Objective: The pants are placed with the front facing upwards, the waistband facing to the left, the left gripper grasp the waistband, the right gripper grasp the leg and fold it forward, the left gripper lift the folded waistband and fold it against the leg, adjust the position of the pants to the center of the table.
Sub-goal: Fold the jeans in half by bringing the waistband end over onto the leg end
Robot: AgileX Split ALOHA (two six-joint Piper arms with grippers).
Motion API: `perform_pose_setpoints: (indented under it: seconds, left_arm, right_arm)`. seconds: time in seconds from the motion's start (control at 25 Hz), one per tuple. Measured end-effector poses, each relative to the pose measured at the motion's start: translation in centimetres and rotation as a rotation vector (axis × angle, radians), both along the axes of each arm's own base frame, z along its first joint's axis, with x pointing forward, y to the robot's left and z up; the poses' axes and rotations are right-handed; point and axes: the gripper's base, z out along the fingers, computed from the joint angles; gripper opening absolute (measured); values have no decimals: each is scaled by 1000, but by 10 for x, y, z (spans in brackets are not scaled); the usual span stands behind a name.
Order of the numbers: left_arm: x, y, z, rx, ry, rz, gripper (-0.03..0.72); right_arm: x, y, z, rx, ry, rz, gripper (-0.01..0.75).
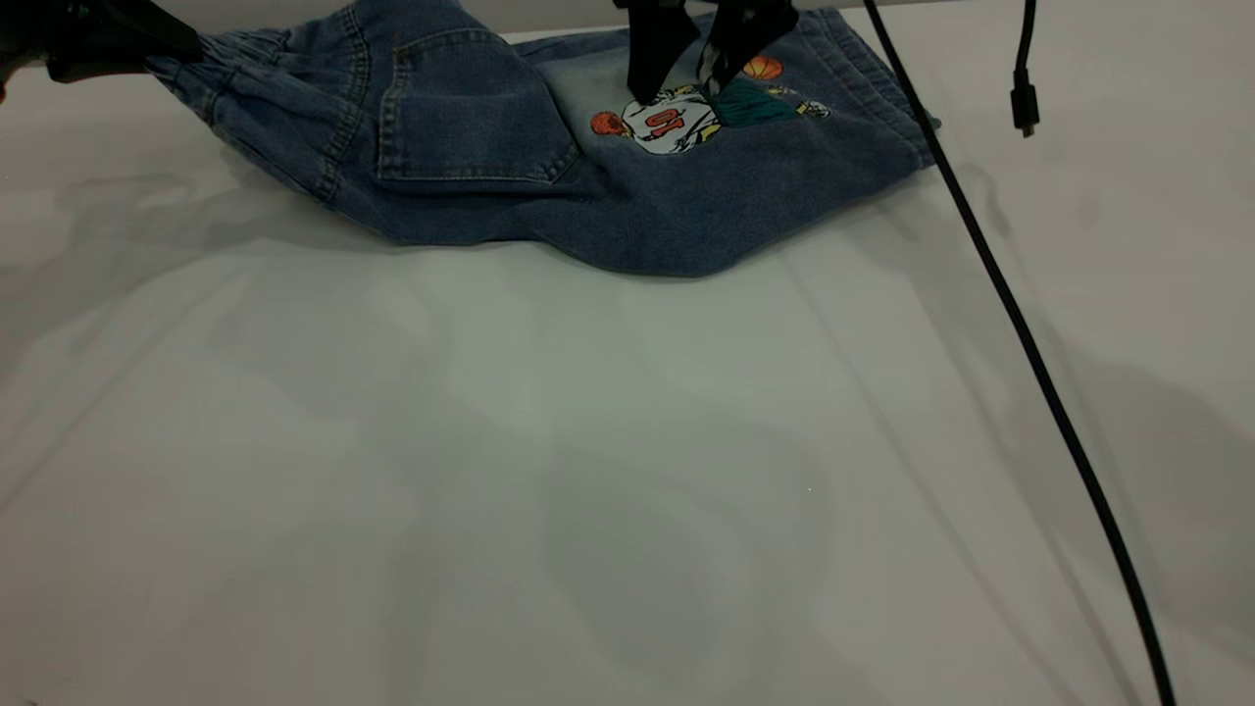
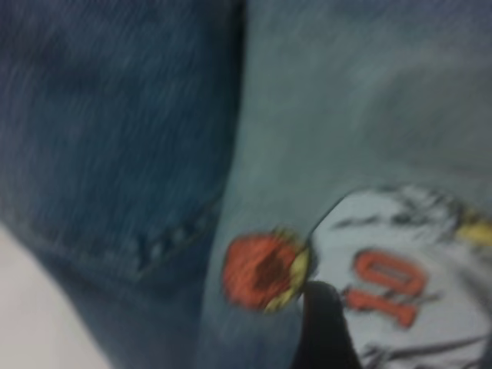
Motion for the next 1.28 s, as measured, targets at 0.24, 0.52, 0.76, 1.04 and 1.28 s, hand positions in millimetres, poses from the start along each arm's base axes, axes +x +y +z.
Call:
perform_pose_setpoints:
  seconds: [0.24, 0.52, 0.76, 1.04, 1.28]
  left_arm:
    - [0, 0, 0, -4, 0, -3, 70]
    - [-1, -1, 0, -13, 1, -12, 70]
    - [-2, -4, 1, -34, 2, -38, 70]
    - [0, -14, 14, -33, -43, -96, 70]
    - [17, -56, 49, -25, -141, -225, 70]
  right_arm:
    - [5, 11, 3, 23, -65, 0, 411]
    - [-4, 34, -23, 7, -59, 36, 411]
    - [-4, 31, -52, -79, -54, 40, 411]
    - [-6, 31, -56, -90, -33, 47, 411]
    - [-11, 35, -55, -94, -5, 63, 411]
